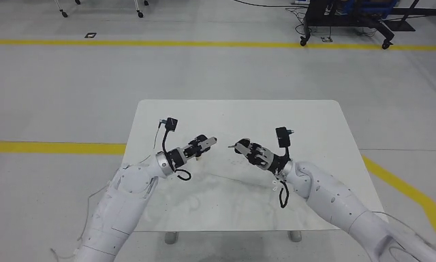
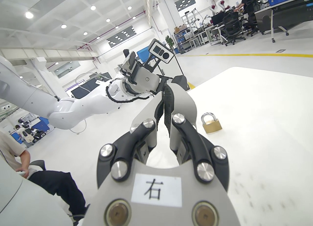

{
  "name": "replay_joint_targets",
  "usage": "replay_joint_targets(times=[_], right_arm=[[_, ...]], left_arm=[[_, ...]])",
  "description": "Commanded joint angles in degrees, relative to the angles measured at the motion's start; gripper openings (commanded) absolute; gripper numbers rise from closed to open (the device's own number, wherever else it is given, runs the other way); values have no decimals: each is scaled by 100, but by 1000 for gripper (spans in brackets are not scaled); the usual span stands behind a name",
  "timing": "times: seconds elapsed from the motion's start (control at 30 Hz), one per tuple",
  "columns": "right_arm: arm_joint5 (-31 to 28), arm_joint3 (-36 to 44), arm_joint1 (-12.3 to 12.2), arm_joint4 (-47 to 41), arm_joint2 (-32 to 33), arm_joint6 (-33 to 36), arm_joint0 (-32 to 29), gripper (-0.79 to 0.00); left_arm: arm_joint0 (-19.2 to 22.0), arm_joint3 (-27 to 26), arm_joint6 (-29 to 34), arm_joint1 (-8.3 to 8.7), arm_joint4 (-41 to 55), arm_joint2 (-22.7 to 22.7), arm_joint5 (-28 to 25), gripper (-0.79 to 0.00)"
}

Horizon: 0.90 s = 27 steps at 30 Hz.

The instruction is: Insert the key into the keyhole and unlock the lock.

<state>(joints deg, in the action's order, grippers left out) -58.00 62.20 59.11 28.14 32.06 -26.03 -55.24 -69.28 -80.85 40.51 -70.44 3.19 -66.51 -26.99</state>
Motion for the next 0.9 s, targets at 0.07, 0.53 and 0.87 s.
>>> replay_joint_targets(times=[0.07, 0.53, 0.87], right_arm=[[0, 35, -26, -84, -129, -33, 50, -785], [0, 35, -26, -84, -129, -33, 50, -785], [0, 35, -26, -84, -129, -33, 50, -785]], left_arm=[[41, 22, 21, -8, -7, 55, -32, -200], [145, -123, 252, -3, -434, 194, -108, 0], [218, -137, 184, -2, -731, 219, -71, 0]])
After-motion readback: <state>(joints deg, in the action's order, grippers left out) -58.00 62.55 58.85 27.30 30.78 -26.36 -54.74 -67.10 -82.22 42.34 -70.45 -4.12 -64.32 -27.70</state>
